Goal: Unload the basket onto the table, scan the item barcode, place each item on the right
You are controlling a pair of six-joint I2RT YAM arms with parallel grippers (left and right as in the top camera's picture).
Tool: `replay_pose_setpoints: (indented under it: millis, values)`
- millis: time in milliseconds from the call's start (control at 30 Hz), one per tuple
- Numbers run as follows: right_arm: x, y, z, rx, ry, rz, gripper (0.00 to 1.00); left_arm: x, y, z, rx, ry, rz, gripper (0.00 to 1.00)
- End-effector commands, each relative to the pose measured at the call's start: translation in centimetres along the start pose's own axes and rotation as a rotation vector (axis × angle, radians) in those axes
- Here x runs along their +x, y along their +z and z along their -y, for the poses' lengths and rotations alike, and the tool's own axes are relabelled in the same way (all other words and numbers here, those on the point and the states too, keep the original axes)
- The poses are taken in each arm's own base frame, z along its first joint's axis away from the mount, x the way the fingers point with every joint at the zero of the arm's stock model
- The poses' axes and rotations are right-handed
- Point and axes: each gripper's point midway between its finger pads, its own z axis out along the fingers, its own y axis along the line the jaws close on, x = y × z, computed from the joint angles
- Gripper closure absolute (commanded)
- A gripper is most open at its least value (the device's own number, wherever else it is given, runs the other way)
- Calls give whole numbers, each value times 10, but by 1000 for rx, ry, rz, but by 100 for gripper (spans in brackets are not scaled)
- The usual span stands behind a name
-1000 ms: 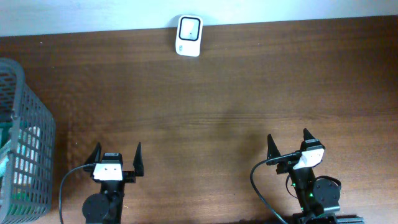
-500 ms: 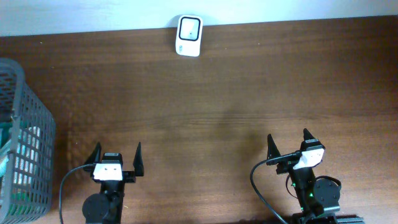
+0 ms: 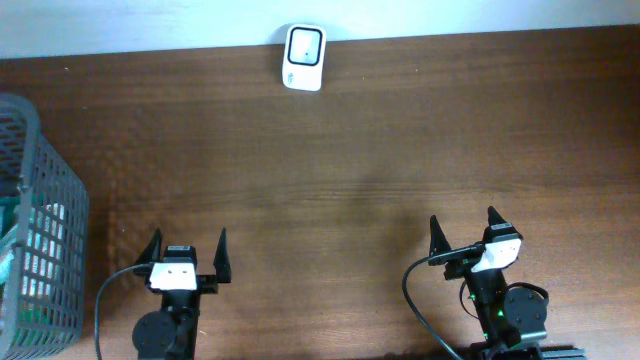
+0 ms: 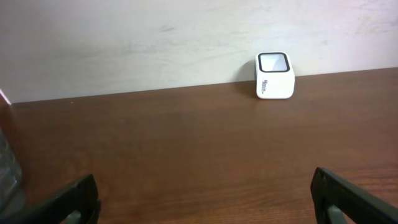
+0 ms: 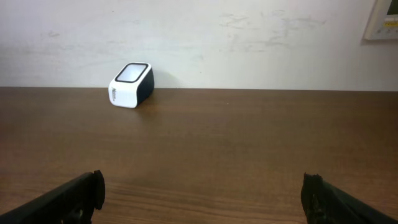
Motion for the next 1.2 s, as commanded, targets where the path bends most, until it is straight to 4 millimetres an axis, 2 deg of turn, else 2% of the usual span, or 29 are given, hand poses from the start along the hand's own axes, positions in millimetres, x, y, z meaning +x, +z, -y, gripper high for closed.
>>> replay_pose_setpoints:
  millis: [0, 233, 467, 633, 833, 967, 1067, 1100, 1133, 1167]
  values:
    - [2, 0, 1, 1, 4, -4, 2, -9, -1, -2, -13, 15, 27, 1]
    - [2, 0, 1, 1, 4, -4, 2, -55, -11, -5, -12, 15, 20, 1]
    - [2, 0, 1, 1, 4, -4, 2, -101, -2, -6, 12, 17, -74, 1]
    - [2, 0, 1, 1, 4, -4, 2, -136, 22, 0, 70, 12, -273, 1]
    - [2, 0, 1, 1, 4, -4, 2, -162, 58, -2, 98, 7, -646, 1]
    - [2, 0, 1, 1, 4, -4, 2, -178, 90, -1, 112, 2, -738, 1]
    - [2, 0, 1, 1, 4, -4, 1, -173, 109, 0, 115, 1, -742, 1]
    - [2, 0, 1, 2, 4, -4, 2, -173, 111, -5, 97, 0, -739, 1]
    - [2, 0, 1, 2, 4, -4, 2, -176, 112, -20, 41, -15, -733, 1]
    - [2, 0, 1, 2, 4, -4, 2, -184, 108, -57, -106, -97, -715, 1]
